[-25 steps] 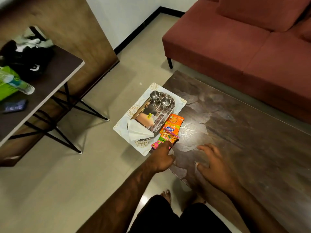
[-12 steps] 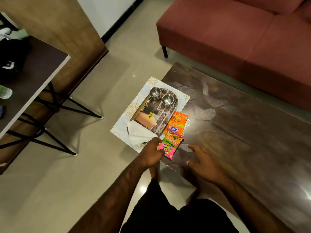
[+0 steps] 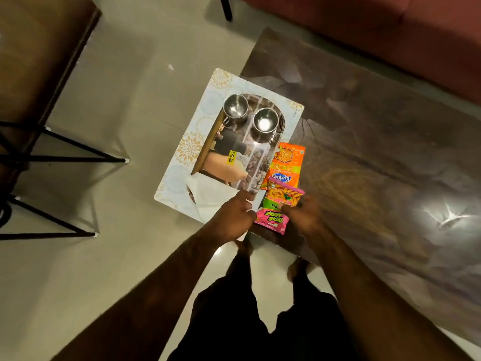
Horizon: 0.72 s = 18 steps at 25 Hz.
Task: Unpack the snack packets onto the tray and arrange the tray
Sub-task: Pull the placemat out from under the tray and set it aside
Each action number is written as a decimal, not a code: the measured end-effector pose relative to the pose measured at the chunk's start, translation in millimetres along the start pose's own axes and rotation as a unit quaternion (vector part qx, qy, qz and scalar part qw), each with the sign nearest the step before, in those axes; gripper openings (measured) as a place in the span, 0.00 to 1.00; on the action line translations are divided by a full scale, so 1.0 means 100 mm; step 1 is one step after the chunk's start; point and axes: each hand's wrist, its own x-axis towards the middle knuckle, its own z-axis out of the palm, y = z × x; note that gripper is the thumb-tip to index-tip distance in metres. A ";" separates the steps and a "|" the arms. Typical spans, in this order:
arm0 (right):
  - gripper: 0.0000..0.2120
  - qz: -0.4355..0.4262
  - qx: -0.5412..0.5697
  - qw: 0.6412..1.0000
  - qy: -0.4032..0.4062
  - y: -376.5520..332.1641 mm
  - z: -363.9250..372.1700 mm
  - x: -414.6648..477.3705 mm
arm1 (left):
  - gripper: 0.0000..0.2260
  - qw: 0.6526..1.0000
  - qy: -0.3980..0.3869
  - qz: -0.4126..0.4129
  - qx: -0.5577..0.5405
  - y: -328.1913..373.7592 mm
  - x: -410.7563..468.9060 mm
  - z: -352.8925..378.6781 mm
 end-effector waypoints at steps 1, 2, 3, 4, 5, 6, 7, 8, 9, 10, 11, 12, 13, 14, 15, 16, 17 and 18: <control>0.18 0.010 0.010 1.000 0.005 0.04 0.08 0.12 | 0.16 1.000 -0.001 0.002 -0.007 -0.03 0.08 0.02; 0.22 0.016 0.008 1.000 0.013 0.09 0.15 0.22 | 0.16 1.000 -0.003 0.002 -0.014 -0.05 0.13 0.04; 0.24 0.019 -0.003 0.999 0.027 0.12 0.20 0.28 | 0.16 1.000 -0.009 0.000 -0.018 -0.07 0.18 0.06; 0.26 0.023 -0.014 0.999 0.040 0.16 0.24 0.32 | 0.16 1.000 -0.016 -0.002 -0.021 -0.07 0.22 0.08; 0.28 0.031 -0.017 0.998 0.053 0.18 0.25 0.32 | 0.16 0.999 -0.024 -0.004 -0.026 -0.07 0.24 0.09; 0.30 0.041 -0.010 0.997 0.065 0.19 0.25 0.31 | 0.16 0.999 -0.029 -0.004 -0.034 -0.08 0.27 0.09; 0.30 0.051 0.005 0.996 0.071 0.20 0.24 0.28 | 0.16 0.999 -0.030 -0.005 -0.042 -0.07 0.30 0.08; 0.30 0.058 0.025 0.996 0.070 0.21 0.20 0.24 | 0.16 0.998 -0.028 -0.005 -0.049 -0.05 0.32 0.06; 0.28 0.063 0.050 0.995 0.064 0.20 0.16 0.20 | 0.17 0.998 -0.024 -0.005 -0.055 -0.02 0.35 0.04; 0.26 0.064 0.078 0.993 0.058 0.19 0.11 0.15 | 0.17 0.998 -0.020 -0.004 -0.062 0.00 0.38 0.02; 0.24 0.061 0.107 0.991 0.052 0.16 0.05 0.08 | 0.19 0.997 -0.019 -0.002 -0.071 0.04 0.41 0.01; 0.23 0.049 0.135 0.989 0.044 0.10 -0.01 0.01 | 0.23 0.996 -0.027 0.000 -0.080 0.08 0.43 -0.01; 0.22 0.033 0.160 0.986 0.033 0.04 -0.05 -0.05 | 0.28 0.995 -0.042 0.001 -0.090 0.13 0.44 -0.03; 0.20 0.017 0.174 0.984 0.021 -0.03 -0.06 -0.11 | 0.33 0.993 -0.059 0.003 -0.098 0.17 0.44 -0.05; 0.19 0.006 0.180 0.984 0.010 -0.12 -0.05 -0.15 | 0.36 0.992 -0.071 0.012 -0.102 0.19 0.45 -0.08; 0.18 -0.002 0.179 0.984 0.001 -0.19 0.00 -0.17 | 0.36 0.992 -0.071 0.026 -0.105 0.21 0.46 -0.11; 0.18 -0.003 0.177 0.984 -0.007 -0.26 0.06 -0.16 | 0.34 0.992 -0.058 0.040 -0.109 0.20 0.48 -0.16; 0.18 -0.002 0.177 0.984 -0.014 -0.33 0.13 -0.14 | 0.32 0.991 -0.035 0.048 -0.116 0.20 0.50 -0.22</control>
